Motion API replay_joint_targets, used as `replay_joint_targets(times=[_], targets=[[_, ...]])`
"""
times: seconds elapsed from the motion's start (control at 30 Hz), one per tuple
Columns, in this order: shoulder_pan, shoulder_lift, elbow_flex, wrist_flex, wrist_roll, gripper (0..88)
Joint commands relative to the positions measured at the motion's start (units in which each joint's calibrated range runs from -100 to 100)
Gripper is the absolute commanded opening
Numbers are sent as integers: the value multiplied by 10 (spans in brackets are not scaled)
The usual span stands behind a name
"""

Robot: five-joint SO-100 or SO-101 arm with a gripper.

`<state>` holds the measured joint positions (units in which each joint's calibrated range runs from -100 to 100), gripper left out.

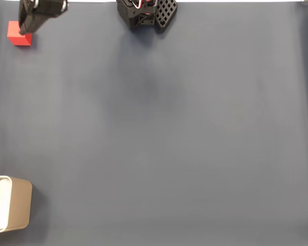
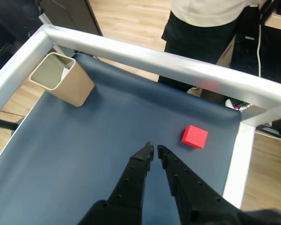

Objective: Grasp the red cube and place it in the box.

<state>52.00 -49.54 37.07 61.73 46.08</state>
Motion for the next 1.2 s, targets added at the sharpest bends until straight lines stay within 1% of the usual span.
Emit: replay_joint_targets(times=[0.0, 0.3, 0.47, 0.7, 0.9, 1.17], targets=[[36, 3, -30, 5, -4, 2], [101, 4, -21, 15, -5, 47], [126, 4, -18, 18, -10, 115], [152, 6, -16, 20, -17, 187], [175, -1, 4, 15, -12, 210], [194, -16, 41, -13, -12, 263]])
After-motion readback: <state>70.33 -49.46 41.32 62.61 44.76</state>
